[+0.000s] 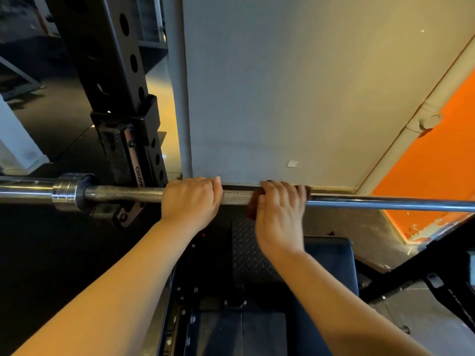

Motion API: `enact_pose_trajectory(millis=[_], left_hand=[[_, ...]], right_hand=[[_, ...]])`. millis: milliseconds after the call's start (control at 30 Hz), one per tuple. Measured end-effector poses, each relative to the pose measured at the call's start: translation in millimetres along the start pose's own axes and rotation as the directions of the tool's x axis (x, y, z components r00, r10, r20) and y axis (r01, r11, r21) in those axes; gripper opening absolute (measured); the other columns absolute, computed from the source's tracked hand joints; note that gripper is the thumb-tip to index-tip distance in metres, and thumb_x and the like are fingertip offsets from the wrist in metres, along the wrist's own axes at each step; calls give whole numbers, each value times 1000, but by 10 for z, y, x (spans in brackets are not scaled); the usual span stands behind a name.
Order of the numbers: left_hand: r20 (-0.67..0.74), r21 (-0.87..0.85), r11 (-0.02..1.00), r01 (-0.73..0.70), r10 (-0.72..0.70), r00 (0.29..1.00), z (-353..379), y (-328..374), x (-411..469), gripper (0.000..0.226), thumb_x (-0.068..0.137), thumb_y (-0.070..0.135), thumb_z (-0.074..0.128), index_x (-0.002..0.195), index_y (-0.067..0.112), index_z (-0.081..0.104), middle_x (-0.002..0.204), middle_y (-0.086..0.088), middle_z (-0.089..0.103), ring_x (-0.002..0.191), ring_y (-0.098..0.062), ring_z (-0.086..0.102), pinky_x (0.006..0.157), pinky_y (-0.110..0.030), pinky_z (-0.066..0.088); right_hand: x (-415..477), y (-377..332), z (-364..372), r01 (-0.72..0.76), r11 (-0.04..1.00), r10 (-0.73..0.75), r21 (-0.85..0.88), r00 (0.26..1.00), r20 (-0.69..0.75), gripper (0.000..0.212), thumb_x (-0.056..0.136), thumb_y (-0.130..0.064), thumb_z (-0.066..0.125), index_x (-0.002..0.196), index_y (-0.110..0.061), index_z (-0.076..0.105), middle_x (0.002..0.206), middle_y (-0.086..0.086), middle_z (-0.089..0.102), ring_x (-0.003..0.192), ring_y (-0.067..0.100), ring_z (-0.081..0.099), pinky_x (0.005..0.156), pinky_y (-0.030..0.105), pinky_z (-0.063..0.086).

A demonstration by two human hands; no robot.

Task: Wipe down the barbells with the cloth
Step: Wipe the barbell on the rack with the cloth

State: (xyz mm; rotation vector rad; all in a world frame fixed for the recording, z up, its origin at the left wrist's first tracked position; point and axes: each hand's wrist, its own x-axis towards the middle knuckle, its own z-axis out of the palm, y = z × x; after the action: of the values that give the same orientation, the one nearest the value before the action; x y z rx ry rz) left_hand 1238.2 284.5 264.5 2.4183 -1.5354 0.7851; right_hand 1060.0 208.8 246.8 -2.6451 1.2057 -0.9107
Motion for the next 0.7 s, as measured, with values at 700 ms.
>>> enact_pose_trajectory(millis=[700], left_hand=[[225, -109, 994, -30, 54, 973, -92, -82, 164, 61, 108, 39, 23, 63, 16, 57, 57, -2, 55, 53, -26, 56, 56, -34, 53]], right_hand=[[-72, 113, -243, 72, 995, -76, 62, 994, 74, 46, 104, -16, 48, 150, -12, 43, 153, 9, 45, 149, 30, 27, 127, 51, 1]])
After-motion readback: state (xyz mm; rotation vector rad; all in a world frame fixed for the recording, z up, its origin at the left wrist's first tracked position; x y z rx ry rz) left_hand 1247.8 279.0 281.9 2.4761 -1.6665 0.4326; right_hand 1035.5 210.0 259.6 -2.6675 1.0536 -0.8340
